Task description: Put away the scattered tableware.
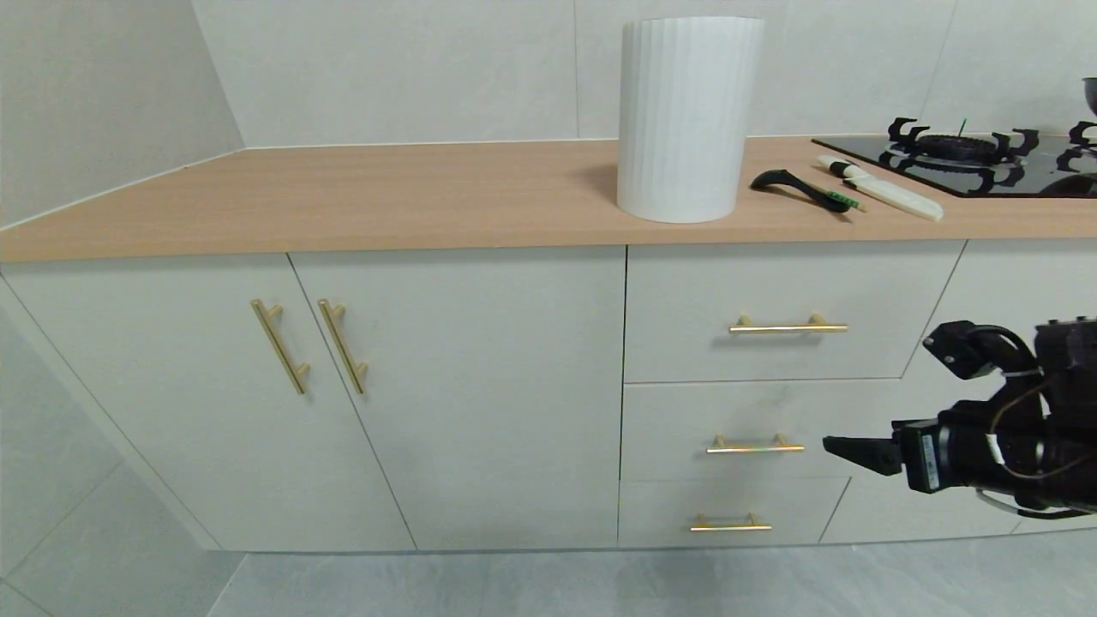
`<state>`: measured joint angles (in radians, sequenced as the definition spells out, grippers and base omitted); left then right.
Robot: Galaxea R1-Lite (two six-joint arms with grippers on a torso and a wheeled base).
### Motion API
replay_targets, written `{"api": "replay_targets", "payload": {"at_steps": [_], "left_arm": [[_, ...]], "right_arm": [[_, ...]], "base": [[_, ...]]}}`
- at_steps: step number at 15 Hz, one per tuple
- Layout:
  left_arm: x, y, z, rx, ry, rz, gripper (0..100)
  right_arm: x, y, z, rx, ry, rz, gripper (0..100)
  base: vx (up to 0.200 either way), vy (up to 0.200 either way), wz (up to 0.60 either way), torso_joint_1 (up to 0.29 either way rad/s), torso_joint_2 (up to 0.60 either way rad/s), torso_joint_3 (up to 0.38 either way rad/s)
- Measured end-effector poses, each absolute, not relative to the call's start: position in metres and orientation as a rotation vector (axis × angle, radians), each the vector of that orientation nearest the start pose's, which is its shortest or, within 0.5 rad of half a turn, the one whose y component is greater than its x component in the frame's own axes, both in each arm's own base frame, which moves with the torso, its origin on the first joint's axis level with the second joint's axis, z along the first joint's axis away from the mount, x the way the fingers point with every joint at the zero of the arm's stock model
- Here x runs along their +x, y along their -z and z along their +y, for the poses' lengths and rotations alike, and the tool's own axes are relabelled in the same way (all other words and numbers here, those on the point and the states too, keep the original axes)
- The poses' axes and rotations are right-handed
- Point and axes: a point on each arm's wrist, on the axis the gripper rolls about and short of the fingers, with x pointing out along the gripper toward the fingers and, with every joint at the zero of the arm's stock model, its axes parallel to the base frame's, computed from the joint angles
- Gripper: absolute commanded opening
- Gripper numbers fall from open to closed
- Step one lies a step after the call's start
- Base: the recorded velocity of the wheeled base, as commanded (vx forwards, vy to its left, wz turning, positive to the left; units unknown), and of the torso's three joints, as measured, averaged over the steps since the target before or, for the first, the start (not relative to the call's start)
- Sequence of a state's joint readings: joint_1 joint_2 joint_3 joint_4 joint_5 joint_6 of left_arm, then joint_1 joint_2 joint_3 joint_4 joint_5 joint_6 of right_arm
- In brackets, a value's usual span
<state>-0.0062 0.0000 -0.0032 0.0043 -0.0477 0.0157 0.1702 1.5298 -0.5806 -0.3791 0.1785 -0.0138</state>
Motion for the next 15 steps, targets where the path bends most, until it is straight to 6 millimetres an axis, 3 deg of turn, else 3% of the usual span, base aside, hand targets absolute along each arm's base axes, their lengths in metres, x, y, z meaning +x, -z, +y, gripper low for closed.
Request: {"api": "replay_targets", "payload": {"at_steps": [3, 15], "left_arm": [[-0.023, -0.076, -0.001, 0.015, 0.053, 0.001, 100], [-0.023, -0.076, -0.001, 0.016, 0.053, 0.001, 100]], "right_arm": [[0.261, -0.127, 0.048, -0.029, -0.305, 0.617, 100], [0.324, -0.047, 0.078, 0.032, -0.152, 0.503, 100]], "base": [[0.000, 0.000, 0.00, 0.000, 0.00, 0.000], [0.000, 0.000, 0.00, 0.000, 0.00, 0.000]]}}
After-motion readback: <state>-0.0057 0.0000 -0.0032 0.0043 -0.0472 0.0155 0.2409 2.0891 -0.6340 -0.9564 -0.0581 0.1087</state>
